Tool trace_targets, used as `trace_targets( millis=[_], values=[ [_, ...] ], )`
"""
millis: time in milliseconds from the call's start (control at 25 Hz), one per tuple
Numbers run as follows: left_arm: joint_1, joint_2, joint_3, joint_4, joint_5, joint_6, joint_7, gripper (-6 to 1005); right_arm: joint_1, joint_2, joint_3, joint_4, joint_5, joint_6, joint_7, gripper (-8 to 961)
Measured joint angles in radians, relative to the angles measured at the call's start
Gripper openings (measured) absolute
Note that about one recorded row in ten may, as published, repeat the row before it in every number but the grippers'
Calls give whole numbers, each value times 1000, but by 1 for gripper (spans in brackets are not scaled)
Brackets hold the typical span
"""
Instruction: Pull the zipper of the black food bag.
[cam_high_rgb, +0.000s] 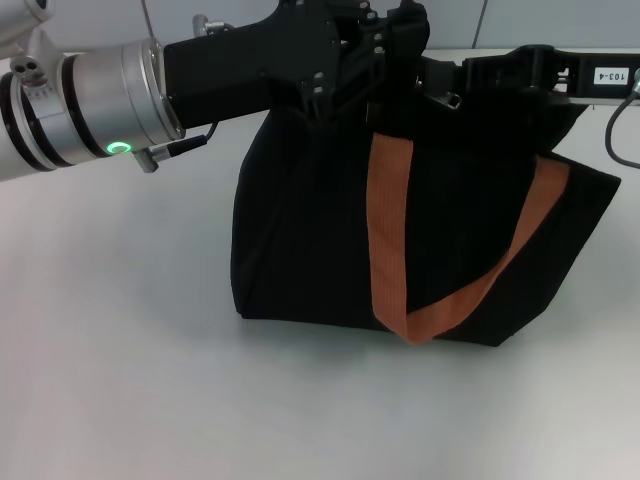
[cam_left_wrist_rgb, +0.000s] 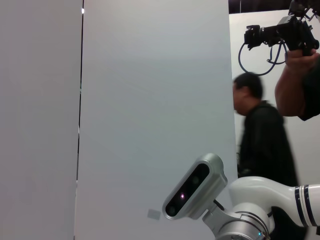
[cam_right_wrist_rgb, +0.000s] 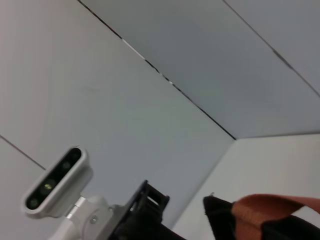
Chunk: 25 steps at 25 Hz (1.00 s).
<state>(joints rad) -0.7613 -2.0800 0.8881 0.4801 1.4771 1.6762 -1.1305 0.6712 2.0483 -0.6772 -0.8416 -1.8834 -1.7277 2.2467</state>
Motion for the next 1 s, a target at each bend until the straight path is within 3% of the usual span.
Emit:
trace_targets(
  millis=[760,1000],
  values=[
    [-1,0,-2,-14,-8,4,11,126,-9,1,1,-173,-145,2,163,38],
    [-1,0,-2,-14,-10,6,11,129,-29,-13,7,-204,-163,-18,194,46]
  ],
)
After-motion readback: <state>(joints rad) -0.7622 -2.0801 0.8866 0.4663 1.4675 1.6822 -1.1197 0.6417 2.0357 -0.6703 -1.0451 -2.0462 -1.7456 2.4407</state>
